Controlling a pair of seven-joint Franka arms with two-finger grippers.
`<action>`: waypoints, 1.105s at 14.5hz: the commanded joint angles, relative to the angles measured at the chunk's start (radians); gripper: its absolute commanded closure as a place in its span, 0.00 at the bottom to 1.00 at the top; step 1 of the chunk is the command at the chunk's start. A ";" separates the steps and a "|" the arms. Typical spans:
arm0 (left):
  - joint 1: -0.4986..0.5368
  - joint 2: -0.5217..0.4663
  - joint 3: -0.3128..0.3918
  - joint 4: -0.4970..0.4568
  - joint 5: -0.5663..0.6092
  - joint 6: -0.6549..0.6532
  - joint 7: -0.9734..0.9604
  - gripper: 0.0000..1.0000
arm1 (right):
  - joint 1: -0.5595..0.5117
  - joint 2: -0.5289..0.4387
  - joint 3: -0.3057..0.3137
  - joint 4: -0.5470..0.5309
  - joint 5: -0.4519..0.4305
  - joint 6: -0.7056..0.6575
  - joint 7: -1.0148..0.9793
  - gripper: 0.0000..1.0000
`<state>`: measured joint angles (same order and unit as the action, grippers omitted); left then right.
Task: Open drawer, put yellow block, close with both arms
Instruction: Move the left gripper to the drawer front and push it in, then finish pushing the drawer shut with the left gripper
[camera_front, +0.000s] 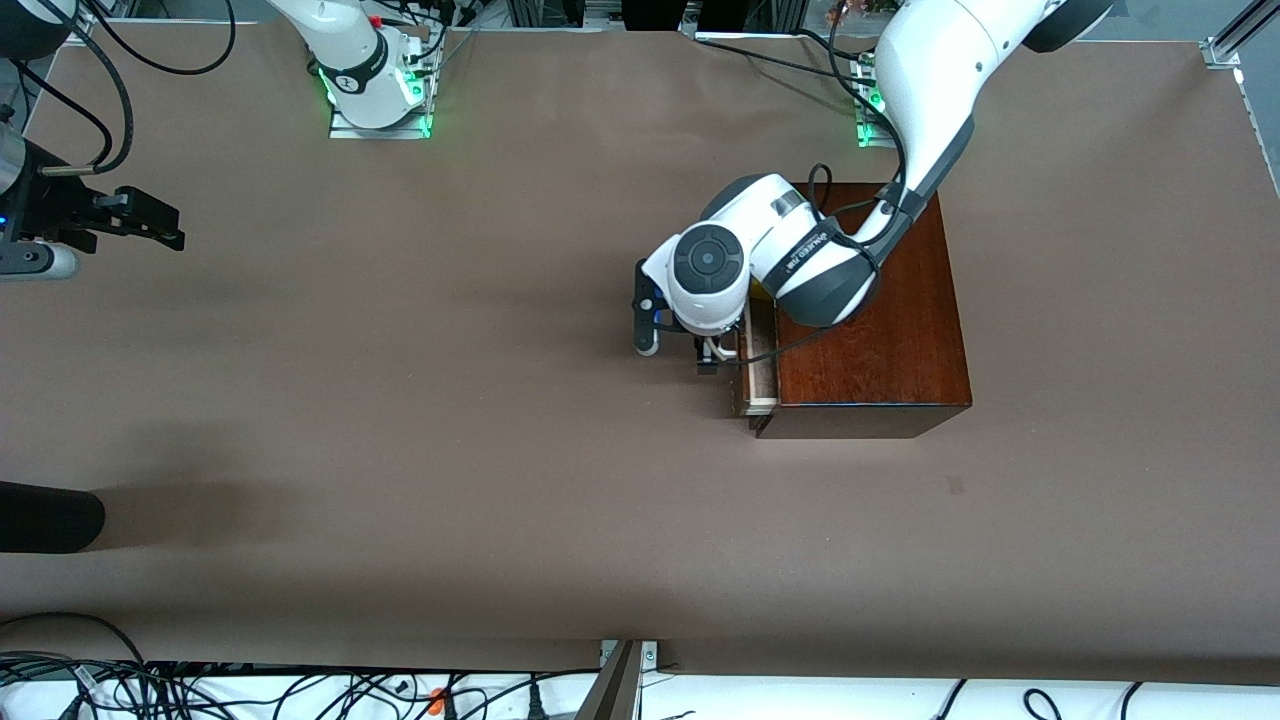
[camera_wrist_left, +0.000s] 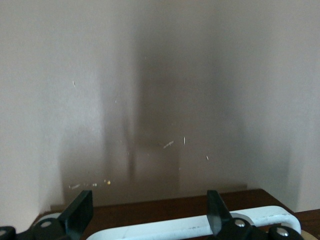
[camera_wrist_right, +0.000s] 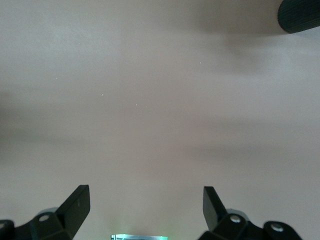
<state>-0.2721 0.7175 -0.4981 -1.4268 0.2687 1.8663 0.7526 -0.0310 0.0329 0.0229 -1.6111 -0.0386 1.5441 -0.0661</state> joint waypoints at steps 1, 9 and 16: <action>0.037 -0.032 0.004 -0.004 0.024 -0.058 0.022 0.00 | -0.015 0.004 0.012 0.017 -0.001 -0.013 -0.003 0.00; 0.054 -0.044 0.001 0.003 0.023 -0.082 0.021 0.00 | -0.017 0.002 0.011 0.019 -0.001 -0.013 -0.003 0.00; 0.051 -0.122 -0.022 0.100 -0.081 -0.120 -0.306 0.00 | -0.017 0.002 0.011 0.028 -0.001 -0.015 -0.003 0.00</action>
<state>-0.2226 0.6321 -0.5161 -1.3649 0.2247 1.7985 0.5506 -0.0334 0.0328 0.0229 -1.6043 -0.0386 1.5441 -0.0661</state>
